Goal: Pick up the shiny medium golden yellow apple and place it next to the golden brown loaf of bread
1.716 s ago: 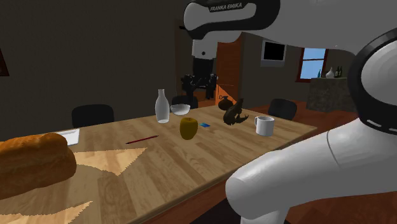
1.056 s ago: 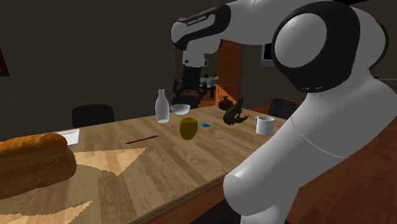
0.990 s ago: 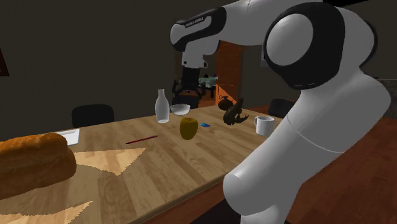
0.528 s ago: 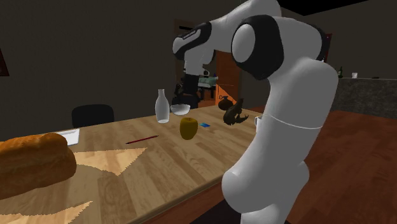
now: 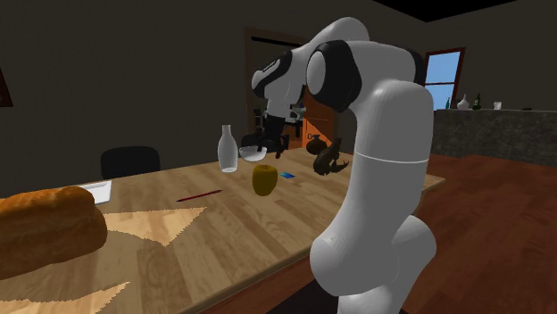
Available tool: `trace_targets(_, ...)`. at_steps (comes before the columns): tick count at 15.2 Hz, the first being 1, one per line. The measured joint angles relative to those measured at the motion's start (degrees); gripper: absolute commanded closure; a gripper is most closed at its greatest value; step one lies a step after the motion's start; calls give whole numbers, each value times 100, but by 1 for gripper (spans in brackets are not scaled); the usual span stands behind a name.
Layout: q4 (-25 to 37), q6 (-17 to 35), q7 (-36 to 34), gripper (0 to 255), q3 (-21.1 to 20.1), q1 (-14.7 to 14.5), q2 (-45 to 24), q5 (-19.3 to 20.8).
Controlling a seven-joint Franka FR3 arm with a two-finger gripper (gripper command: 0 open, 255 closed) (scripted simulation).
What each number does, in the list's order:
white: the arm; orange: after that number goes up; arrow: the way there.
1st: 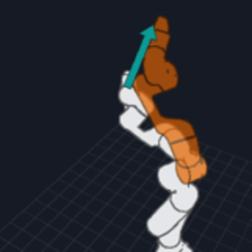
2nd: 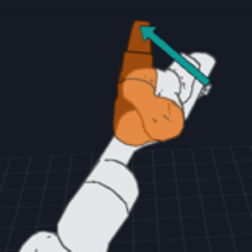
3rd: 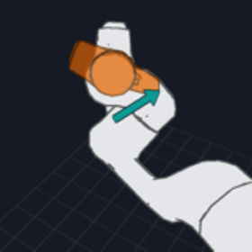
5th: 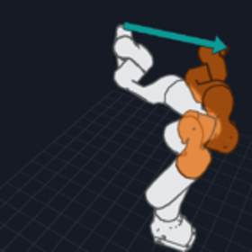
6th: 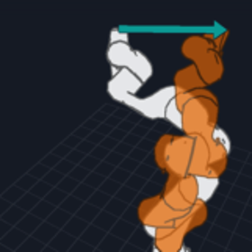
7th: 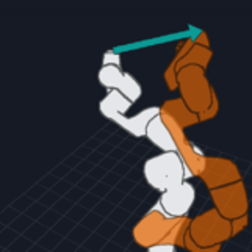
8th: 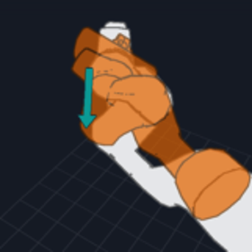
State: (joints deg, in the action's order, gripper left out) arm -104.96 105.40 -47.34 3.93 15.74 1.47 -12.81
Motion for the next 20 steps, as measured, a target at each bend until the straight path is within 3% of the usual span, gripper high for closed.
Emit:
trace_targets(6,-373,448,-3,0,-27,-26,-77,-47)
trace_targets(12,-388,482,-4,0,-31,-30,-91,-50)
trace_targets(13,-388,482,-4,255,-31,-30,-91,-50)
trace_targets(20,-387,482,-4,255,-31,-29,-90,-50)
